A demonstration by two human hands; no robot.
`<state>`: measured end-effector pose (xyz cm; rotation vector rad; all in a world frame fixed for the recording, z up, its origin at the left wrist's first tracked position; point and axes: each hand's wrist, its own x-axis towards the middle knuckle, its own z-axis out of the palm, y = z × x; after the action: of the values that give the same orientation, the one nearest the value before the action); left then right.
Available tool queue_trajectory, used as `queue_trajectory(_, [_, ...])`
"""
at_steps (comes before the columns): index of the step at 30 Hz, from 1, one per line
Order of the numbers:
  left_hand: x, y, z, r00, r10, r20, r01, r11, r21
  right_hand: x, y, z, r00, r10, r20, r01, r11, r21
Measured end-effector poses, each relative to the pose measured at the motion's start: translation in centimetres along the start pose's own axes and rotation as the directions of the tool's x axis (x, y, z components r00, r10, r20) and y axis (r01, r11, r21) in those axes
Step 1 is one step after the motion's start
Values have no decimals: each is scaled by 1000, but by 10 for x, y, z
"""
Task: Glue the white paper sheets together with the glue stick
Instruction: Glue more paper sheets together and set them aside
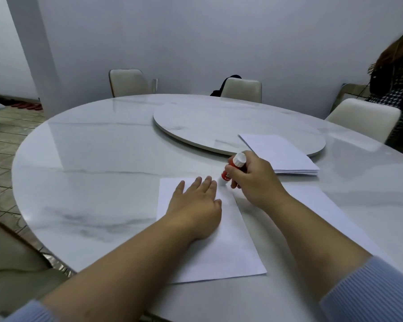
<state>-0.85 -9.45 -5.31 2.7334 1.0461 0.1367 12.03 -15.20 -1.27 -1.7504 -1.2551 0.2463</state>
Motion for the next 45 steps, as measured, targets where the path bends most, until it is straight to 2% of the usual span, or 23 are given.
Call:
queue_trajectory(7, [0, 0, 0, 1000, 3, 1, -3, 1000, 4, -60, -20, -32, 993, -22, 120, 38, 991, -127])
queue_trajectory(11, [1, -1, 1, 1000, 3, 18, -3, 1000, 12, -111, -25, -48, 988, -44, 147, 59, 994, -95])
queue_trajectory(13, [-1, 0, -1, 999, 1, 37, -2, 1000, 30, -125, -28, -54, 984, -68, 166, 65, 998, 27])
queue_trajectory(14, [-2, 1, -3, 999, 2, 51, -4, 999, 45, -128, -30, -57, 988, -85, 130, 63, 985, 161])
queue_trajectory(16, [-5, 2, -8, 996, 30, 88, -37, 996, 82, -128, -30, -70, 997, -60, -49, 75, 893, 443])
queue_trajectory(18, [-9, 2, -17, 971, 163, 174, -181, 980, 89, -126, -31, -85, 974, 9, -227, 137, 774, 618])
queue_trajectory(20, [-18, 1, -34, 866, 356, 352, -384, 923, 11, -123, -31, -98, 953, 33, -300, 187, 715, 673])
queue_trajectory(21, [-22, 1, -42, 810, 416, 414, -439, 898, -45, -122, -32, -102, 948, 40, -315, 191, 720, 667])
queue_trajectory(22, [-25, 1, -48, 800, 432, 416, -444, 893, -74, -120, -32, -104, 946, 46, -320, 184, 737, 651])
queue_trajectory(23, [-28, 3, -49, 851, 402, 338, -402, 913, -75, -118, -33, -104, 944, 47, -327, 180, 756, 630])
queue_trajectory(25, [-30, 8, -42, 985, 167, 43, -168, 986, 20, -111, -35, -96, 939, 36, -342, 187, 783, 593])
queue_trajectory(26, [-32, 11, -36, 999, 28, -39, -25, 997, 69, -105, -35, -89, 939, 22, -344, 190, 800, 570])
queue_trajectory(27, [-33, 15, -29, 998, -52, -33, 56, 993, 105, -98, -34, -81, 940, 4, -341, 191, 823, 535])
queue_trajectory(28, [-33, 17, -21, 997, -66, 31, 62, 990, 124, -90, -33, -72, 945, -23, -327, 190, 851, 490])
queue_trajectory(30, [-34, 15, -12, 987, 1, 162, -15, 997, 82, -74, -28, -54, 961, -61, -269, 169, 900, 401])
queue_trajectory(31, [-35, 10, -11, 983, 46, 175, -57, 997, 59, -67, -24, -47, 969, -61, -239, 146, 921, 360])
queue_trajectory(34, [-38, -1, -10, 982, 135, 135, -144, 988, 57, -50, -9, -30, 983, -25, -179, 74, 960, 270])
queue_trajectory(40, [-39, -1, -11, 978, 140, 157, -152, 986, 70, -42, 8, -15, 996, 5, -92, 11, 985, 170])
queue_trajectory(45, [-38, -1, -11, 977, 127, 171, -141, 988, 69, -61, -2, -31, 998, -66, 5, 66, 996, 59])
